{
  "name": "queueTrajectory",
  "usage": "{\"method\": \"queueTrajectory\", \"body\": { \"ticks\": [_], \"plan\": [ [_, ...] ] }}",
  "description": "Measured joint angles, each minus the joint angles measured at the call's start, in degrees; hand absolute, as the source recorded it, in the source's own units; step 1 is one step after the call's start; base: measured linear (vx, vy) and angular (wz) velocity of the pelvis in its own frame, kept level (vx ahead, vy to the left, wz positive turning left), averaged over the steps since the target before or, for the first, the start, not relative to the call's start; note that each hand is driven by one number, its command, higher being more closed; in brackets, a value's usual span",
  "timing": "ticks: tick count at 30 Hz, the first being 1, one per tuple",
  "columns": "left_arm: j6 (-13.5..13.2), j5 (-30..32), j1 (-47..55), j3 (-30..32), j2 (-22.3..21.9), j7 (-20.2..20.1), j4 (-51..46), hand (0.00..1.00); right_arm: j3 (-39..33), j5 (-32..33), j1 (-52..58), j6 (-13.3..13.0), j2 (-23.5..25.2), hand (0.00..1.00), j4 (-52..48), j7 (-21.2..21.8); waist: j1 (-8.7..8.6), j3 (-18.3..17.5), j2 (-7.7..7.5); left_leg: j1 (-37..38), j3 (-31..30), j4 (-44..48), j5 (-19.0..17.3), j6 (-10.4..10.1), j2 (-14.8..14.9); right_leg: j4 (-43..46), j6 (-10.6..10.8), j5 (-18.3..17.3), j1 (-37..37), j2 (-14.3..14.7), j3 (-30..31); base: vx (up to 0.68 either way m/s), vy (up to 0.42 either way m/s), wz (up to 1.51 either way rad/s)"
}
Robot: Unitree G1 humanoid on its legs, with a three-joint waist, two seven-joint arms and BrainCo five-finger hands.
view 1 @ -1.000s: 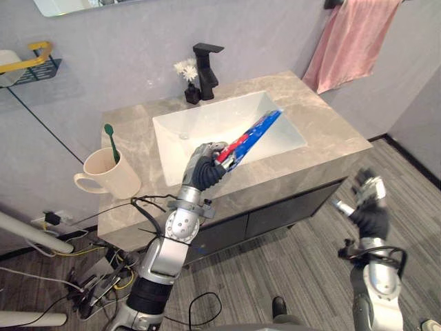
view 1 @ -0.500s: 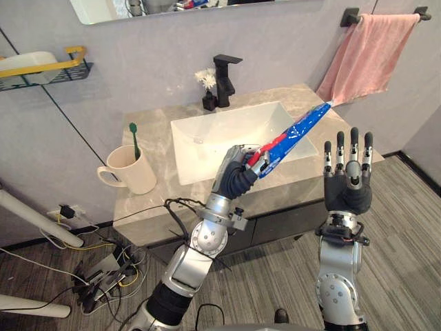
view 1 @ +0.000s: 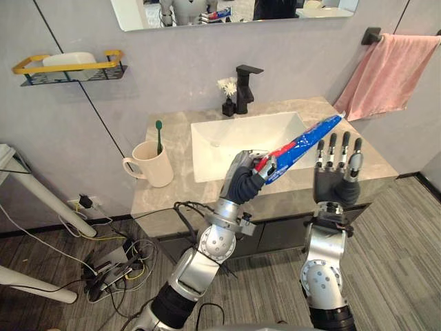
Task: Organize washtable
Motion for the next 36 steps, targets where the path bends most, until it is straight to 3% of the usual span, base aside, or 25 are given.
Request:
{"method": "queueTrajectory", "body": {
  "ticks": [11,12,31,32,36],
  "plan": [
    [0.57,-0.51,-0.01,-3.48,-1.04,0.30,2.09,1.00,7.04,5.35,-5.85,-0.60,-0.70,0.00,3.65,0.13,1.08,-0.77,-0.99,-0.23,-0.57,-0.44,0.47,-0.13,0.01,-0.14,-0.02,0.02,0.05,0.00,-0.57,0.00,-0.003,0.02],
    [0.78,-0.51,-0.01,-3.62,-1.04,0.36,2.19,1.00,7.28,5.57,-5.93,-0.58,-0.72,1.00,3.70,0.13,1.38,-0.82,-1.07,-0.13,-0.72,-0.92,0.82,-0.13,0.01,-0.16,-0.02,0.02,0.05,0.00,-0.77,-0.01,-0.020,0.14],
    [1.31,-1.75,0.00,-3.69,-1.03,2.67,3.21,1.00,10.65,5.06,-7.89,-0.59,-0.93,1.00,4.50,0.20,1.66,-1.43,-1.97,-0.31,-1.67,-1.77,1.73,-0.38,0.04,-0.25,-0.07,0.00,0.33,0.03,-2.05,-0.01,-0.004,0.03],
    [1.22,-1.77,0.00,-3.68,-1.03,2.67,3.23,0.00,10.65,4.58,-7.89,-0.58,-0.93,1.00,4.51,0.20,1.66,-1.43,-1.97,-0.32,-1.67,-1.77,1.73,-0.38,0.04,-0.25,-0.07,0.00,0.32,0.03,-2.05,0.00,0.000,0.00],
    [1.05,-1.80,0.21,-3.22,-1.00,2.70,3.30,0.00,10.60,2.73,-8.29,-0.58,-0.87,1.00,5.15,0.20,1.58,-1.79,-1.92,-0.38,-1.66,-1.75,1.74,-0.38,0.04,-0.26,-0.07,0.01,0.24,0.03,-2.04,0.00,0.000,0.00]
  ]
}}
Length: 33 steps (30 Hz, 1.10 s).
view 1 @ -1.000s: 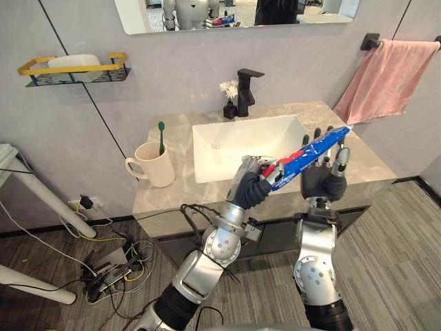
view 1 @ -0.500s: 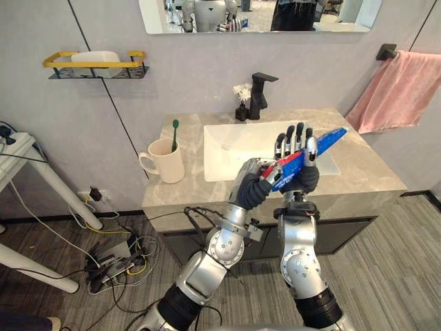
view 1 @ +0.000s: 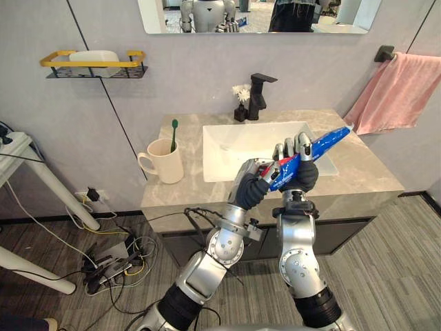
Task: Organize washtable
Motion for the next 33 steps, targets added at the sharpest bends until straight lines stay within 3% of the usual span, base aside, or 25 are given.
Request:
{"method": "queueTrajectory", "body": {
  "ticks": [4,8,12,14,19,27,31,33],
  "plan": [
    [-0.05,-0.48,0.41,0.61,0.05,-0.07,0.51,0.00,-0.44,-2.10,-0.69,0.61,0.11,1.00,1.59,-0.01,0.10,-1.40,0.14,-0.55,0.00,-0.01,0.08,0.00,0.00,0.00,-0.06,0.05,-0.52,0.00,0.02,0.00,0.000,0.00],
    [-0.53,-1.14,2.52,3.46,0.09,-0.68,-0.29,0.00,-2.74,-5.28,-3.30,3.40,-0.28,1.00,3.91,-0.10,0.05,-1.44,0.21,-0.51,-0.04,-0.04,0.29,0.00,0.00,0.01,-0.25,0.21,-0.44,0.02,-0.03,0.00,0.000,0.00],
    [-1.43,-2.07,6.58,11.43,0.76,-1.01,-8.86,0.00,-8.77,-8.82,-8.09,4.45,-1.11,1.00,5.72,-0.19,0.53,-1.41,0.24,-0.52,-0.64,-0.14,0.56,0.02,0.00,0.01,-0.33,0.26,-0.02,0.02,-0.68,0.00,0.000,0.08],
    [-1.80,-2.07,7.13,14.95,1.43,0.05,-12.34,0.00,-11.41,-9.29,-9.94,4.40,-2.51,1.00,6.40,-0.22,1.50,-1.39,0.28,-0.62,-0.99,-0.28,0.67,-0.01,0.00,0.00,-0.33,0.23,0.33,0.02,-1.11,-0.01,-0.003,0.13],
    [-3.70,-2.08,10.27,22.53,2.66,2.42,-21.47,0.00,-14.99,-10.82,-17.19,4.52,-4.66,1.00,10.17,-0.24,1.87,-1.37,0.47,-0.90,-2.66,-2.05,1.94,-0.27,0.00,0.00,-0.52,0.08,0.41,0.04,-2.77,-0.01,-0.013,0.16],
    [-4.00,-2.49,14.82,30.64,1.35,4.09,-26.38,0.00,-15.73,-10.85,-25.99,6.05,-6.72,1.00,16.93,-0.20,4.65,-1.31,0.62,-1.85,-6.27,-2.22,2.66,-0.60,-0.06,0.01,-0.45,-0.69,1.93,0.06,-6.29,-0.01,-0.009,0.26],
    [-4.01,-2.57,20.55,35.46,-0.61,6.24,-26.81,0.00,-15.27,-11.41,-35.04,7.86,-10.63,1.00,22.55,-0.10,7.45,-0.89,0.24,-3.43,-10.28,-2.48,3.71,-0.90,-0.22,0.01,-0.50,-1.18,2.53,0.17,-10.10,0.00,-0.018,0.49],
    [-3.98,-2.52,23.62,36.45,-1.59,7.12,-26.82,0.00,-15.23,-11.58,-38.79,8.96,-13.15,1.00,24.91,-0.11,9.28,-0.05,-0.69,-3.93,-12.36,-2.76,4.33,-1.09,-0.46,0.01,-0.45,-1.26,3.14,0.13,-12.02,0.01,-0.009,0.43]
  ]
}}
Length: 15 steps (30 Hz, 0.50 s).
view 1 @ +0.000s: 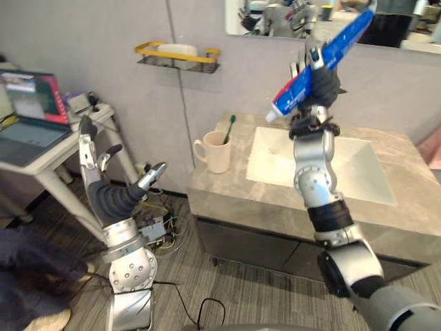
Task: Organize washtable
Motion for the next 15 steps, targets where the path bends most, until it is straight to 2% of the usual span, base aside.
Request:
{"method": "queueTrajectory", "body": {
  "ticks": [1,3,6,9,15],
  "plan": [
    [0.01,0.00,0.81,0.01,-0.21,0.25,0.01,0.00,0.00,-0.24,-0.55,0.11,-0.64,1.00,0.15,-0.01,0.18,0.37,-0.40,-0.04,-0.46,-0.05,0.05,-0.01,-0.05,0.00,-0.02,-0.16,0.26,-0.01,-0.53,-0.02,-0.010,0.44],
    [0.04,0.02,4.40,1.06,-1.12,0.52,0.46,0.00,0.03,-1.59,-1.95,0.36,-2.37,1.00,0.14,0.02,1.63,1.39,-2.08,-1.12,-2.42,-0.01,0.11,-0.10,-0.25,0.00,0.28,-0.65,0.52,0.01,-2.52,-0.02,-0.014,0.44],
    [0.48,-0.03,8.95,2.80,-2.08,0.09,4.34,0.00,0.03,-2.24,-2.19,1.31,-4.74,1.00,-0.04,0.06,2.28,2.32,-3.99,-2.68,-5.07,0.46,0.19,-0.17,-0.75,0.00,0.60,-1.22,1.19,-0.03,-5.71,-0.01,-0.019,0.52],
    [1.12,-0.81,11.05,4.25,-3.28,-0.77,10.20,0.00,0.08,-3.66,-1.69,2.68,-9.13,1.00,-4.30,0.39,3.51,2.96,-4.99,-4.51,-6.76,1.14,0.20,-0.20,-1.26,0.00,1.00,-1.52,0.98,-0.18,-7.85,0.02,-0.004,0.36],
    [2.46,-4.23,12.43,4.41,-3.45,-5.09,21.37,0.00,0.02,-9.21,0.01,2.76,-19.72,1.00,-12.31,1.53,3.60,3.92,-6.23,-6.35,-7.55,1.83,0.14,-0.24,-1.53,0.41,1.29,-2.07,-0.05,-0.34,-9.45,0.04,-0.009,0.09]
  ]
}}
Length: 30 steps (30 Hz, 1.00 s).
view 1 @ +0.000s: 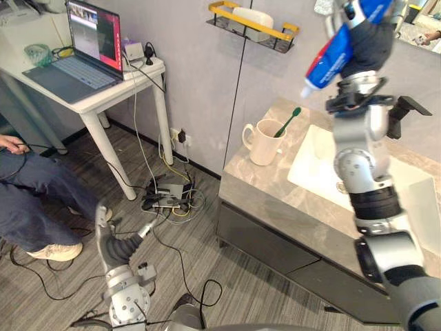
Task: Organize washtable
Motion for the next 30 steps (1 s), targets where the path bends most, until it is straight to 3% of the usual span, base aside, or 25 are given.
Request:
{"method": "queueTrajectory", "body": {
  "ticks": [1,5,13,15,23,30],
  "plan": [
    [0.36,-0.81,-0.07,-0.26,0.01,-1.07,2.85,0.00,-0.13,-1.67,0.84,0.05,-2.47,1.00,-0.71,-0.09,-0.21,0.50,-0.36,-0.34,0.21,0.03,-0.02,-0.03,0.07,0.06,0.00,0.00,-0.50,-0.02,0.11,0.02,-0.005,-0.05],
    [0.54,-3.27,-1.17,-0.87,0.14,-4.25,8.40,0.00,-1.90,-7.13,3.73,0.63,-4.57,1.00,-1.05,-0.41,-0.21,1.79,-0.94,-0.95,0.82,1.19,-0.90,-0.23,0.37,0.17,-0.14,-0.09,-1.04,0.23,0.68,0.01,-0.006,-0.11],
    [1.42,-7.81,-4.76,-2.74,0.11,-6.92,17.86,0.00,-5.11,-12.48,9.55,1.22,-4.48,1.00,-3.51,-3.19,0.22,2.98,-1.84,-5.30,1.19,3.98,-2.15,-0.36,0.64,1.50,-0.24,-0.14,-5.02,0.41,1.19,0.01,0.001,-0.05],
    [1.65,-9.12,-6.81,-2.75,0.23,-7.28,21.14,0.00,-6.88,-12.44,10.95,1.11,-2.18,1.00,-4.56,-4.61,1.01,3.45,-1.92,-6.17,1.49,4.09,-2.16,-0.37,0.80,2.07,-0.26,-0.12,-6.32,0.35,1.25,0.00,0.010,-0.08],
    [1.77,-12.17,-12.51,-2.73,0.67,-7.25,38.49,0.00,-6.10,-9.11,10.49,0.62,8.59,1.00,-4.47,-6.68,1.38,4.34,-2.23,-6.88,2.43,3.90,-2.44,-0.52,1.45,2.07,-0.49,0.03,-7.83,0.76,2.52,0.01,-0.001,-0.07],
    [1.45,-17.28,-18.03,-0.42,3.29,-7.14,50.39,0.00,-3.34,-5.29,5.42,-0.80,9.94,1.00,-0.71,-7.83,2.42,4.39,-2.26,-7.47,2.60,3.87,-2.40,-0.55,2.29,1.95,-0.68,0.17,-8.65,1.61,2.99,0.00,-0.007,-0.05]
  ]
}}
